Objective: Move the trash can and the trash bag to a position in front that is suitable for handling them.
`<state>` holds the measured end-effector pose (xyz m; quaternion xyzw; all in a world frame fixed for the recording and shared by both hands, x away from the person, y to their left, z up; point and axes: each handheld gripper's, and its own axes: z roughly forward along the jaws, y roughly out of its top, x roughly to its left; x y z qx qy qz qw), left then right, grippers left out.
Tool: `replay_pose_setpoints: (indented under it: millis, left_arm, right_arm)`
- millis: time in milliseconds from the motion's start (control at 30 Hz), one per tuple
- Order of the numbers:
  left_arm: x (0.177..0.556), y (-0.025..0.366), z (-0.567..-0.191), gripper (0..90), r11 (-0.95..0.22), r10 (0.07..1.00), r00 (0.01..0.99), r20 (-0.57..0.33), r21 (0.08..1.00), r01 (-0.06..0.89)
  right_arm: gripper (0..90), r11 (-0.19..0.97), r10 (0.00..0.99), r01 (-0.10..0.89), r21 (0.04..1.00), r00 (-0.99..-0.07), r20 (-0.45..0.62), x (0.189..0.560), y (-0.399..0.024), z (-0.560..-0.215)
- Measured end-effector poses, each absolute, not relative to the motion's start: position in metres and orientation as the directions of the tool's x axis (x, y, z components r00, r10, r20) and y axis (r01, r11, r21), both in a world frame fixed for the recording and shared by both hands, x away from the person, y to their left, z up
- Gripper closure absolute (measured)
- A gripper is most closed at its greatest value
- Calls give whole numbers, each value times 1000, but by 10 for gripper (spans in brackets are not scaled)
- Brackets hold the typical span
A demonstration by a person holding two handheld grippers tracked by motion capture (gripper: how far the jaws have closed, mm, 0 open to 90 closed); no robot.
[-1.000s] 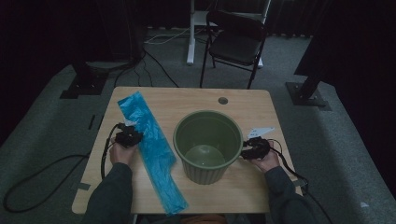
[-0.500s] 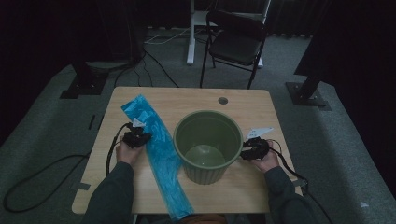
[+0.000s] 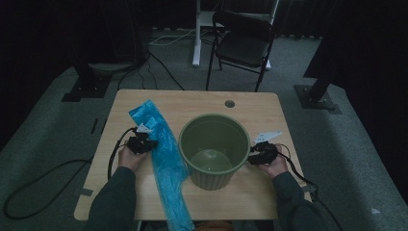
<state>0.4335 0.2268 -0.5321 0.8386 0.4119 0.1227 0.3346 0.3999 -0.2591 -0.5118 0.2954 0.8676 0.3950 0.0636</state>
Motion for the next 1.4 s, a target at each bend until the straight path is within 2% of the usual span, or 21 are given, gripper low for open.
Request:
replay_pose_setpoints:
  millis: [500,567,700,900,1067,1400]
  left_arm:
    - [426,209,-530,862,-501,721,691,-55,648,574]
    - [425,206,-529,824,-499,724,688,-50,651,572]
    - [423,208,-521,654,-436,768,639,-54,687,581]
    - [424,219,-517,531,-357,815,575,-77,714,602]
    - [430,224,-523,497,-309,848,519,-104,698,645]
    - [435,216,-528,489,-325,842,528,-110,676,661]
  right_arm:
    - [510,511,567,464,724,-815,122,401,-259,-511]
    - [511,510,567,464,725,-815,123,402,-259,-511]
    - [510,508,566,461,728,-815,121,402,-259,-511]
    - [511,510,565,460,727,-816,120,402,-258,-511]
    - [510,510,567,463,725,-815,122,402,-259,-511]
    - [510,513,566,463,723,-815,120,402,-260,-512]
